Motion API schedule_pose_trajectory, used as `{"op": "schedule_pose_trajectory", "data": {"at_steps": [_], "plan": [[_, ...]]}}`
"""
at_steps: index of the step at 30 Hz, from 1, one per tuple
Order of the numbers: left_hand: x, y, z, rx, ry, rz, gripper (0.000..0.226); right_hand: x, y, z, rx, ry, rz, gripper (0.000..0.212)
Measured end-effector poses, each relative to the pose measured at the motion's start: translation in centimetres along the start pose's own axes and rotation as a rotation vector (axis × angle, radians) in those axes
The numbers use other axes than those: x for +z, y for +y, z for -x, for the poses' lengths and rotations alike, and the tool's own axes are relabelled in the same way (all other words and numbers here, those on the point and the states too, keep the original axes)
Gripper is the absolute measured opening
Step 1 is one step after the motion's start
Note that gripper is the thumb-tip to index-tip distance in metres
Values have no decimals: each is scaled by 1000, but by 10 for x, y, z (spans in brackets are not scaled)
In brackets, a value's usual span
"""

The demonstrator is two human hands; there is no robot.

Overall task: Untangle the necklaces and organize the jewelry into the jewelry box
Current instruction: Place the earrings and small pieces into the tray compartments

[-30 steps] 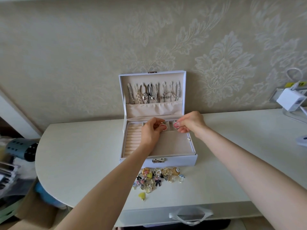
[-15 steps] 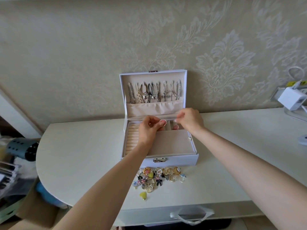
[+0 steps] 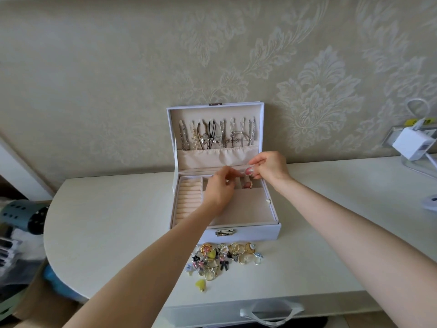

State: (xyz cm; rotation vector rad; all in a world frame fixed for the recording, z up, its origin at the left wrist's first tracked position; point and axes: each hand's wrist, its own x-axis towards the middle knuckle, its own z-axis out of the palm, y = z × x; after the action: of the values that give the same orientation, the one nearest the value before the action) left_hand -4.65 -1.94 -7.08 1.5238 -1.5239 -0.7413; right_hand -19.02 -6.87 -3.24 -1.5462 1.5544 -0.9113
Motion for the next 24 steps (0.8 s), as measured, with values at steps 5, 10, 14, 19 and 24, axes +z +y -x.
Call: {"op": "schedule_pose_trajectory", "data": {"at_steps": [5, 10, 14, 19, 24], "plan": [[2, -4, 4, 100, -130, -367, 47, 10, 11, -7, -74, 91, 248, 27], [3, 2, 9, 207, -121, -484, 46, 16, 8, -2, -53, 82, 376, 14], [3, 1, 12, 219, -138, -493, 56, 21, 11, 2, -97, 61, 445, 13], [-6, -4, 16, 235, -128, -341, 50, 16, 13, 6, -193, 65, 463, 13], [-29, -1, 42, 229, -34, -236, 20, 10, 3, 45, -421, 102, 393, 8]]}}
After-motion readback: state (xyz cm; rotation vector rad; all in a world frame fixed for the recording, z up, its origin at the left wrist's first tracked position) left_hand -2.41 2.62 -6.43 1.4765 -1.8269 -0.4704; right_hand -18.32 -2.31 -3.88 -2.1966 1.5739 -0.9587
